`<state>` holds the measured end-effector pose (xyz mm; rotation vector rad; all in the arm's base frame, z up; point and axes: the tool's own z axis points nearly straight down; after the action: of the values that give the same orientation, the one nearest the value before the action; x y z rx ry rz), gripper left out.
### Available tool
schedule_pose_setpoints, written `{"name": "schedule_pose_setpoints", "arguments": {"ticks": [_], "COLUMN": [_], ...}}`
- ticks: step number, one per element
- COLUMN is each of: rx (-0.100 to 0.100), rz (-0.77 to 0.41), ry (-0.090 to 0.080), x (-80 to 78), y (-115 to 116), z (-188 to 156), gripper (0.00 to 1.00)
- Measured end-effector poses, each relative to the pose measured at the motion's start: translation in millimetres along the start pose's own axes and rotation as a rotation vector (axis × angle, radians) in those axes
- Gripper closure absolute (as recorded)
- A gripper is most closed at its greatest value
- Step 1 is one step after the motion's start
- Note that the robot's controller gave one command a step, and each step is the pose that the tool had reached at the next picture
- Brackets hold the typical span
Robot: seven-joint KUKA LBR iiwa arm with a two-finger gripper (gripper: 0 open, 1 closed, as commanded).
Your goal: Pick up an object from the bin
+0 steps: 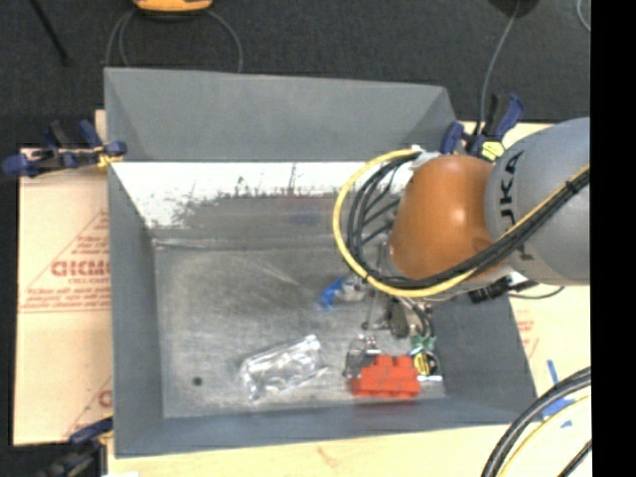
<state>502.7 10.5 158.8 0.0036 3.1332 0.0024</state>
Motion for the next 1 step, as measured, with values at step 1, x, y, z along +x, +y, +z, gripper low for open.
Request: {"name": "schedule_pose_setpoints", "arguments": {"ticks": [1], "rx": [0.004], "rz": [-0.044], "ry": [0.012], "x": [26.5], "y": [-63.1], "z": [52.8], "gripper": [0.00]}}
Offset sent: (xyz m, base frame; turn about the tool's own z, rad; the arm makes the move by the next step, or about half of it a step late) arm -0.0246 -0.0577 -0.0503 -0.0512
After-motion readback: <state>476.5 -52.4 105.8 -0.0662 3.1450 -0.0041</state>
